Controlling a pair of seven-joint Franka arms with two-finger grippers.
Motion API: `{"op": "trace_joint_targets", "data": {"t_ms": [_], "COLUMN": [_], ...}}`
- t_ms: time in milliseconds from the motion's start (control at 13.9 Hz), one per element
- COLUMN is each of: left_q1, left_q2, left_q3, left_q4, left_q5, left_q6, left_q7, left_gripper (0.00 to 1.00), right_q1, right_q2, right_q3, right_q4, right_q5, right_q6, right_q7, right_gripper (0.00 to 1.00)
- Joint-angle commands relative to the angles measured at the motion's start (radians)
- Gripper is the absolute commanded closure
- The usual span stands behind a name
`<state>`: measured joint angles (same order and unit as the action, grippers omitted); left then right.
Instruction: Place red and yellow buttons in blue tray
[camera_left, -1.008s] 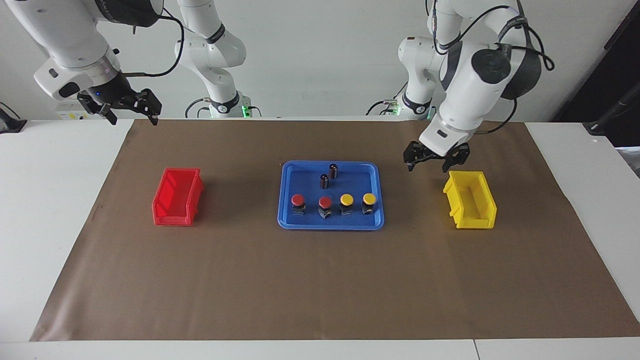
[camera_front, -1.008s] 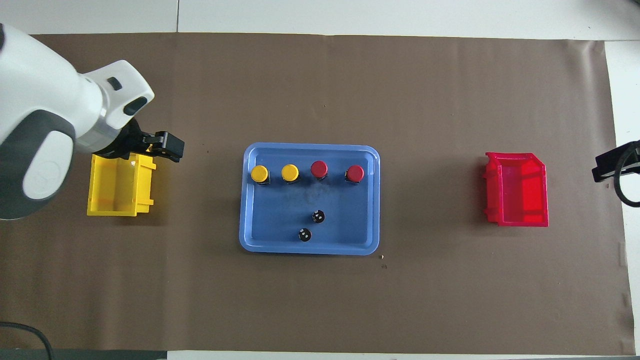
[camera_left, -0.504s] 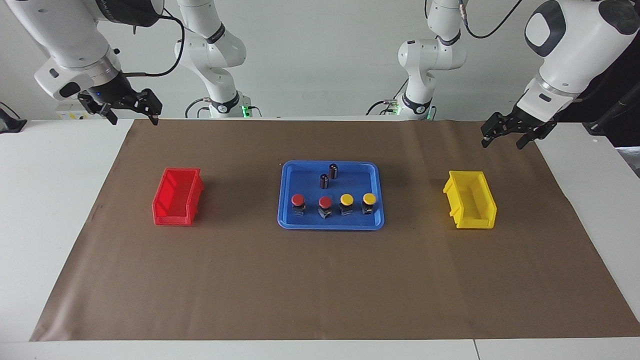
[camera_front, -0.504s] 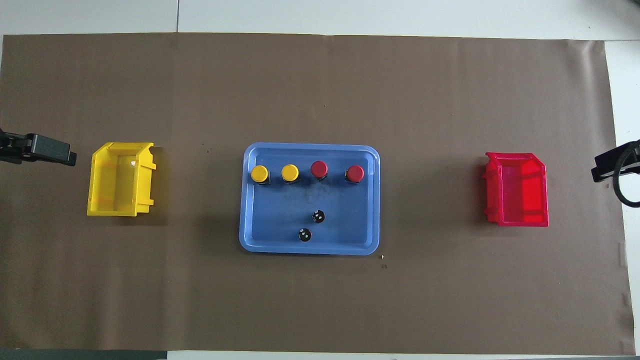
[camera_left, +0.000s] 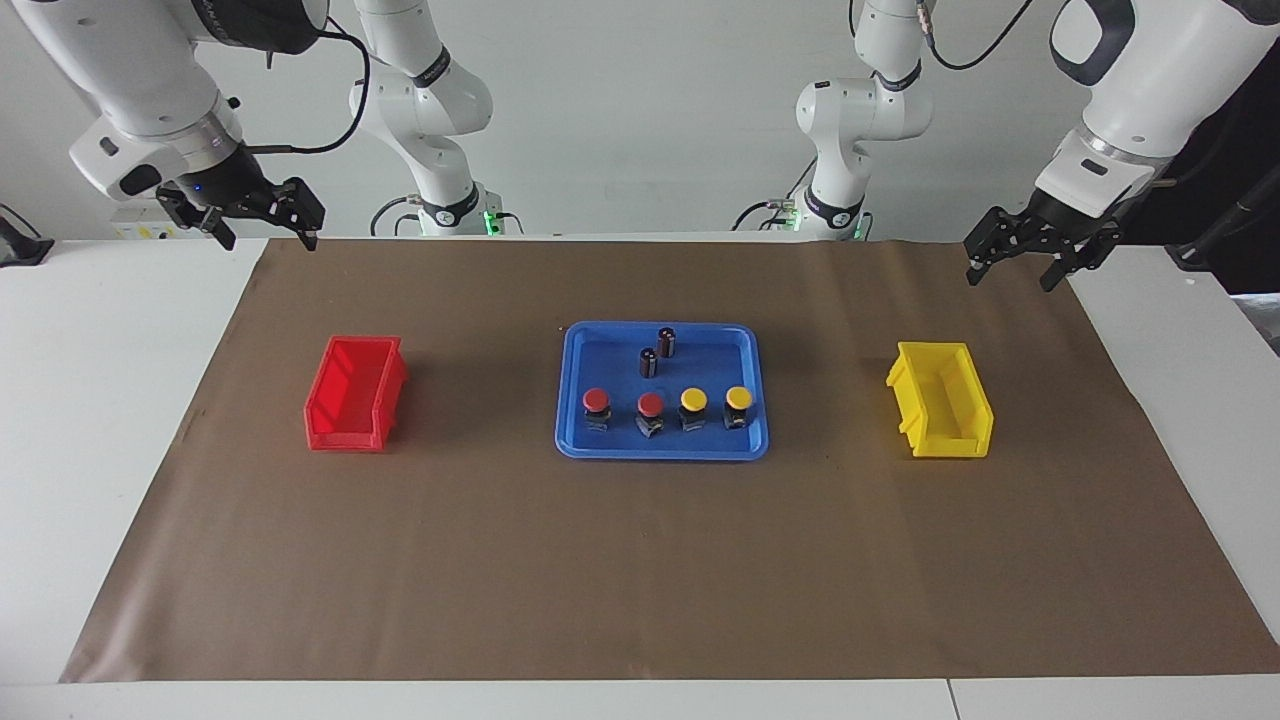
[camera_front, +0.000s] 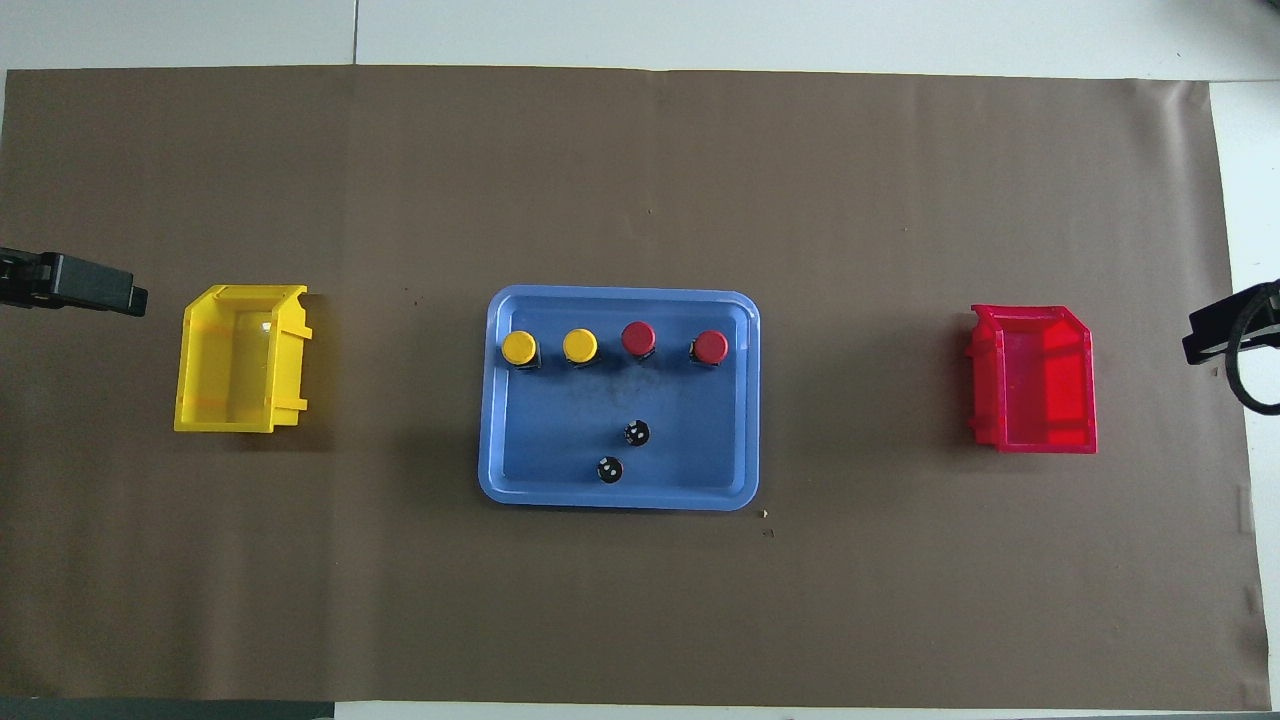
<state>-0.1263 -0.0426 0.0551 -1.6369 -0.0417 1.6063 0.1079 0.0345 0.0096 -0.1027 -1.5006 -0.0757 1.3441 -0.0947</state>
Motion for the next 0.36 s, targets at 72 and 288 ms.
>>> {"op": "trace_joint_targets", "data": {"t_ms": [72,288], "left_q1": [-0.009,-0.010], "left_q2": [0.018,0.018], "left_q3": [0.002,0.002], "left_q4": [0.063,0.071], "left_q5": [0.042,0.045], "left_q6": [-0.112,-0.218], "left_q7": [0.010,0.004], "left_gripper": [0.00,0.00], "right_q1": [0.004,0.004], "right_q2": [-0.008,-0.010], "right_q3": [-0.005,-0.005], "right_q4": [-0.015,-0.015], "right_q5": [0.013,0.014], "right_q6": [0.017,0.017], "right_q7": [-0.028,-0.027], "right_gripper": [0.00,0.00]}}
